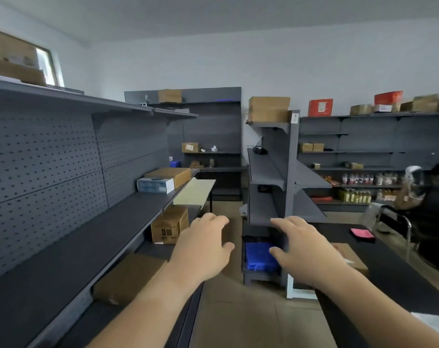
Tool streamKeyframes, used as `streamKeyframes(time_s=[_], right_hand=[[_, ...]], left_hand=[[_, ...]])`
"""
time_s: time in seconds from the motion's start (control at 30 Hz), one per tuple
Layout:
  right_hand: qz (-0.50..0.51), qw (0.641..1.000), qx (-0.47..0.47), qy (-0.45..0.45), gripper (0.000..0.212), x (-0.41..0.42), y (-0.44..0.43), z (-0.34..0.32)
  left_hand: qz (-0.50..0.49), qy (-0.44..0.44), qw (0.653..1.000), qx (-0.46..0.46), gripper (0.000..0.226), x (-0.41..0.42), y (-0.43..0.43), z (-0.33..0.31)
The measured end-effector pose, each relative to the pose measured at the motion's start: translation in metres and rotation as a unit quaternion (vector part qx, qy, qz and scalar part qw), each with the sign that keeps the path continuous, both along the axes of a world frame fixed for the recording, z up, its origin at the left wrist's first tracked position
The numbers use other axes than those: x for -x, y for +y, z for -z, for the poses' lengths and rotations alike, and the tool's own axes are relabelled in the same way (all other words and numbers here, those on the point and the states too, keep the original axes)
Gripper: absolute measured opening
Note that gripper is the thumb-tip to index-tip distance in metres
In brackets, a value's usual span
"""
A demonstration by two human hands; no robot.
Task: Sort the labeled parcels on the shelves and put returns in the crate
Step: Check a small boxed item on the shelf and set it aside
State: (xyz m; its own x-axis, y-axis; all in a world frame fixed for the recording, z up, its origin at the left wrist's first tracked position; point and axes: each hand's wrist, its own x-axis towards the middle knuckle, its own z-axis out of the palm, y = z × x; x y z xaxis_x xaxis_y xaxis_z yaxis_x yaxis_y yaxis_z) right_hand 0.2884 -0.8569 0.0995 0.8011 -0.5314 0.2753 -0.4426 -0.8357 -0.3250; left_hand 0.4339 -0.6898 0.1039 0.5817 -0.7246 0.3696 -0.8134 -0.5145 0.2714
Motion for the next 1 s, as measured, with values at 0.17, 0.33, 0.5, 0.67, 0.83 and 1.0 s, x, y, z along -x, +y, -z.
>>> streamKeyframes(time_s=[0.17,0.33,0.5,0.67,0.83,1.0], right_hand=[[0.039,0.999,0.003,-0.008,0.064,-0.078,-0.047,-0.005],[0.072,0.997,0.004,-0.010,0.065,-0.149,-0.101,-0.011],[0.093,0.996,0.010,-0.005,0.064,-0.204,-0.172,-0.005],[0.083,0.996,0.022,-0.007,0.066,-0.260,-0.259,-0.001],[0.058,0.998,0.010,-0.011,0.066,-0.324,-0.349,-0.007],[0.026,1.000,-0.003,0.008,0.065,-0.398,-0.415,-0.006]], left_hand=[[0.035,-0.008,0.999,-0.009,0.055,-0.090,-0.062,-0.014],[0.076,-0.015,0.997,-0.015,0.055,-0.168,-0.140,-0.026],[0.101,-0.015,0.994,-0.037,0.059,-0.225,-0.222,-0.015],[0.091,-0.017,0.995,-0.023,0.059,-0.283,-0.305,-0.009],[0.060,0.001,0.998,-0.017,0.053,-0.341,-0.377,-0.011],[0.016,0.022,0.999,-0.022,0.058,-0.406,-0.430,-0.001]])
